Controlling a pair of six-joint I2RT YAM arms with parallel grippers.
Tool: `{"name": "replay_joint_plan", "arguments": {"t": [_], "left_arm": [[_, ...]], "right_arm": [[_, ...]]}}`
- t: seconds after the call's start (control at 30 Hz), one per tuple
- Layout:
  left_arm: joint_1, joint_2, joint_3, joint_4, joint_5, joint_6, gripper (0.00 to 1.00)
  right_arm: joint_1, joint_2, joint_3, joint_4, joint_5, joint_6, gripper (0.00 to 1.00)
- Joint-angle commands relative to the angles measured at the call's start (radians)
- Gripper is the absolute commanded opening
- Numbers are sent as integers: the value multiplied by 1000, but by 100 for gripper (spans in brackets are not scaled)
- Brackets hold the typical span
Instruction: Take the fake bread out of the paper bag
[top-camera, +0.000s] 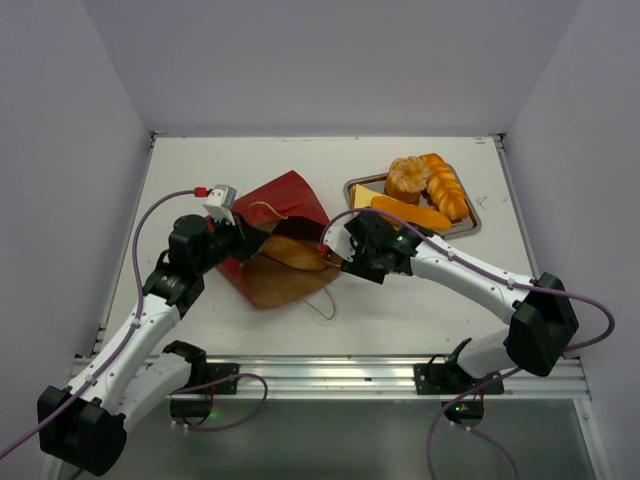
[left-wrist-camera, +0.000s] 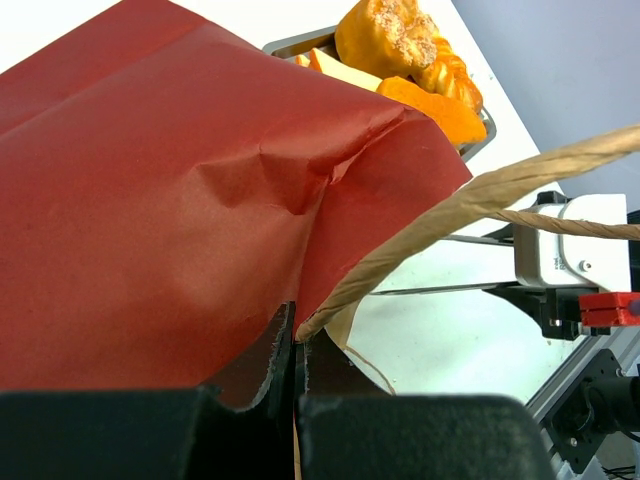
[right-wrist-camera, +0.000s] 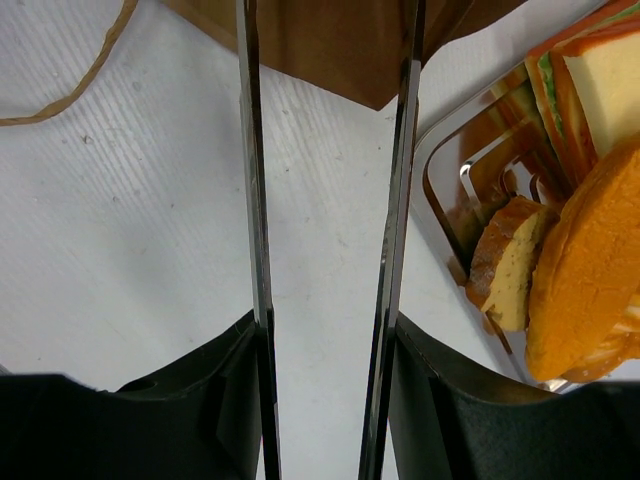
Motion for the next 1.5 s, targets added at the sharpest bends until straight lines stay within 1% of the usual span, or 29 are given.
{"name": "replay_joint_plan", "arguments": {"t": [0.0, 0.37, 0.9, 1.47], "left_arm": [[-4, -13, 38, 24, 16, -14, 0], [-4, -16, 41, 21, 17, -14, 0], [-3, -23, 37, 21, 16, -15, 0], [-4, -18, 35, 30, 20, -18, 0]], "right_arm": [[-12, -42, 58, -15, -25, 12, 49], [-19, -46, 72, -30, -52, 14, 49], [-27, 23, 67, -23, -36, 11, 51], [-32, 87, 92, -21, -68, 17, 54]]}}
